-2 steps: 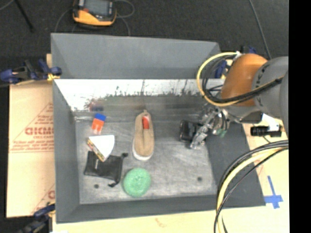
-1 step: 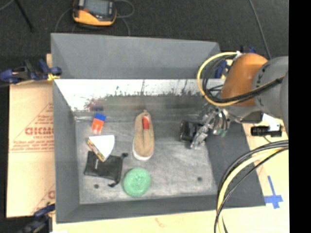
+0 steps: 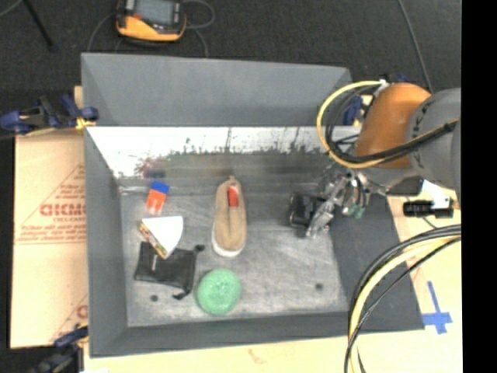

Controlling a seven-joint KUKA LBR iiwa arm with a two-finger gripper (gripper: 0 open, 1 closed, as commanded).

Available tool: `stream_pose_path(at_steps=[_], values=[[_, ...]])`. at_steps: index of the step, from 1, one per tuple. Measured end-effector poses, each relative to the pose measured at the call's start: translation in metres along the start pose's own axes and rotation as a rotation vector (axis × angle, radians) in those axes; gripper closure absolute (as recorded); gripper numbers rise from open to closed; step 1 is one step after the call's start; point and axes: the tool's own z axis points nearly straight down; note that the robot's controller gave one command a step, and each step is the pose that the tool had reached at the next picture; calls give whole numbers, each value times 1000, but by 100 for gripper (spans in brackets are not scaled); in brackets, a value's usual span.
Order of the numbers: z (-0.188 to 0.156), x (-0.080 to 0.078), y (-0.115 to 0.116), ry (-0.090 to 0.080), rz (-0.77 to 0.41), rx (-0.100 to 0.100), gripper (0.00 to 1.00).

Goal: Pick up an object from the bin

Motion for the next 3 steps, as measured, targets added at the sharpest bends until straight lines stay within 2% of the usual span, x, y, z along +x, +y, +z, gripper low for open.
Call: stream_pose_path(at_steps=[3], values=[[-33, -1, 0, -1, -1, -1, 100]])
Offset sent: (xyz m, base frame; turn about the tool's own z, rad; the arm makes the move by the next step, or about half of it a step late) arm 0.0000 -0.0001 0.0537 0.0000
